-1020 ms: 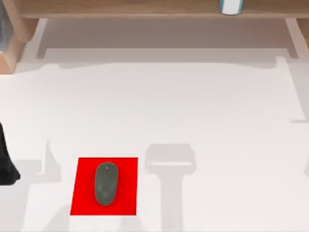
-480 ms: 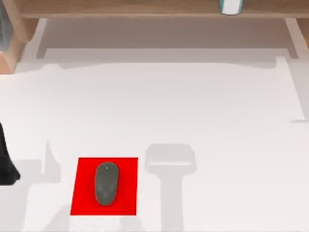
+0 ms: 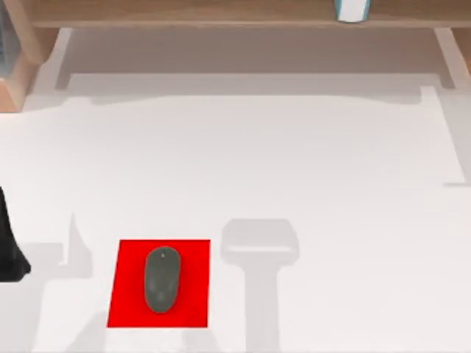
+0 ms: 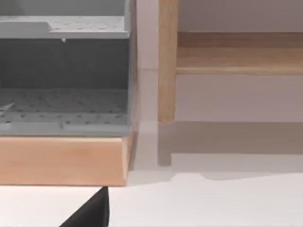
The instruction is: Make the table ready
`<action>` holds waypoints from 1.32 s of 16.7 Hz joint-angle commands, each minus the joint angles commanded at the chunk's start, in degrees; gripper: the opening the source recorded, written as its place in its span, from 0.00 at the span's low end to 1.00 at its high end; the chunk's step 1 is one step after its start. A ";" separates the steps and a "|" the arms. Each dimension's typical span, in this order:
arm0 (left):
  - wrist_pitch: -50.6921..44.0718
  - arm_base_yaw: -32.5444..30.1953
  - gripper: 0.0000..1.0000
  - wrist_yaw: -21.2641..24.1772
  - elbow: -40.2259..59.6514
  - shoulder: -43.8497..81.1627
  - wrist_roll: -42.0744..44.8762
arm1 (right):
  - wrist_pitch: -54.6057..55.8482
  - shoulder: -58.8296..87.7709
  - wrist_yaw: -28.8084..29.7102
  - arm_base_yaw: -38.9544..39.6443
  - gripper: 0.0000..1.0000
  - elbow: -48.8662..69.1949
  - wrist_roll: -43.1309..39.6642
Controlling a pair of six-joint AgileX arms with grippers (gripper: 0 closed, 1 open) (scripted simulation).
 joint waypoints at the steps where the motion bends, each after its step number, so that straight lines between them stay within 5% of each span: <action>1: 0.00 0.00 1.00 0.00 0.00 0.00 0.00 | -0.13 0.06 0.14 0.14 1.00 0.19 0.00; 4: 0.00 0.00 1.00 0.00 0.00 0.00 0.00 | -0.13 0.06 0.14 0.14 1.00 0.19 0.00; 17: 0.00 0.00 1.00 0.00 0.00 0.00 0.00 | -0.13 0.06 0.14 0.14 0.02 0.19 0.00; 22: 0.00 0.00 1.00 0.00 0.00 0.00 0.00 | -0.13 0.06 0.14 0.14 0.00 0.19 0.00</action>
